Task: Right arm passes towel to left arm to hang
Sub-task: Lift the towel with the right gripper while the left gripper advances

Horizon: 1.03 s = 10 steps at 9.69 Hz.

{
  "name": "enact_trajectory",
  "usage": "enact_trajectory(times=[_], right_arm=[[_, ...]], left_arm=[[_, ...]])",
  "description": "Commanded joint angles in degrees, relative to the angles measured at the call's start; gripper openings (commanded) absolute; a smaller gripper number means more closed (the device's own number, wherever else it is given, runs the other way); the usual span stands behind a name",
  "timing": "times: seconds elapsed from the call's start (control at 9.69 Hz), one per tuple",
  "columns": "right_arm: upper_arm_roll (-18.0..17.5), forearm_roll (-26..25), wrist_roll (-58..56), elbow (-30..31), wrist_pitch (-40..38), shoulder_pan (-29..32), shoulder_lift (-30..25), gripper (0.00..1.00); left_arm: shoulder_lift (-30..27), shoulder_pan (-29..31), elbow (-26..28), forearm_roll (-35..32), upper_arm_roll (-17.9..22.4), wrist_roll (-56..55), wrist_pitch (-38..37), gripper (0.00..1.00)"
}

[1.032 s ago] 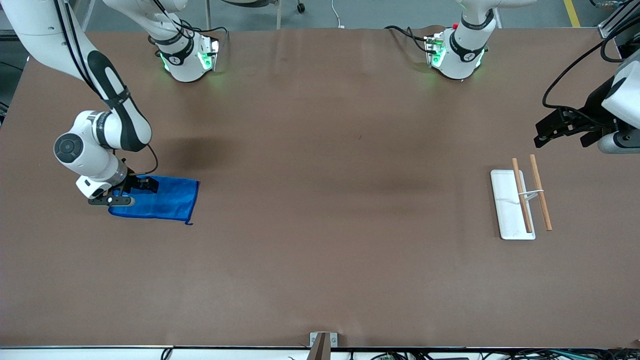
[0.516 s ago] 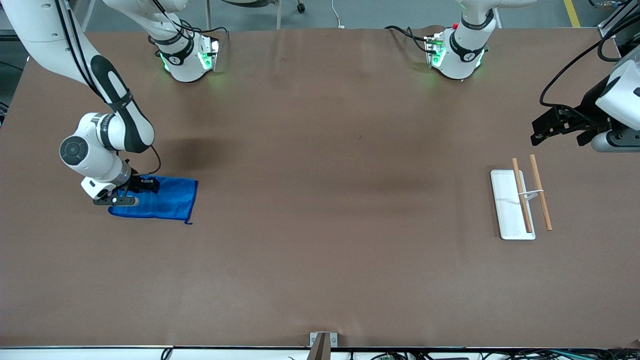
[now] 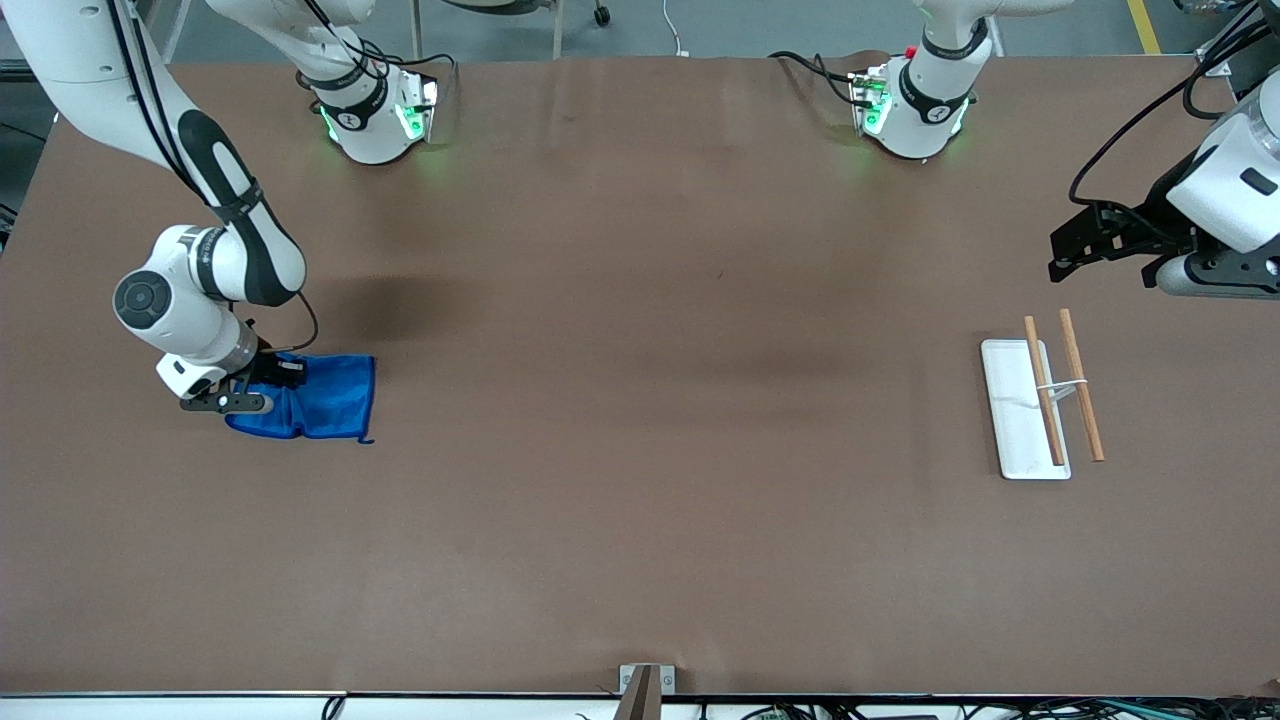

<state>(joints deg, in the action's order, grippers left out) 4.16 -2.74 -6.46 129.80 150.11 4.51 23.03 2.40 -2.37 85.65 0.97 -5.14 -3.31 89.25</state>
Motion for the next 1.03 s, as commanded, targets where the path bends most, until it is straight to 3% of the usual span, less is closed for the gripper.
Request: enact_trajectory(times=[0.0,0.31,0.62,0.93], right_arm=[[-1.2,0.4,0.3,-4.3,-15.2,0.1,-6.7,0.0],[-5.4,4.3,6.9,-12.7,-31.9,-0.1,-12.7,0.0],[-12.4,5.0,11.9,-22.5,-43.5,0.0,-13.6,0.0],[-20.4,19.5,17.2,-23.8,-43.7,0.0,-15.6,0.0]], left_arm=[[0.1,0.0,2.1,-0.4,-0.1,-0.1,-0.2,1.0],[0.7,-0.2,2.2,-0.2,-0.1,-0.3,-0.1,1.0],[1.6,-0.4,2.6,-0.4,-1.1,-0.5,-0.3,0.99],[2.3,-0.3,4.7,1.2,-2.0,0.8,-0.4,1.0]])
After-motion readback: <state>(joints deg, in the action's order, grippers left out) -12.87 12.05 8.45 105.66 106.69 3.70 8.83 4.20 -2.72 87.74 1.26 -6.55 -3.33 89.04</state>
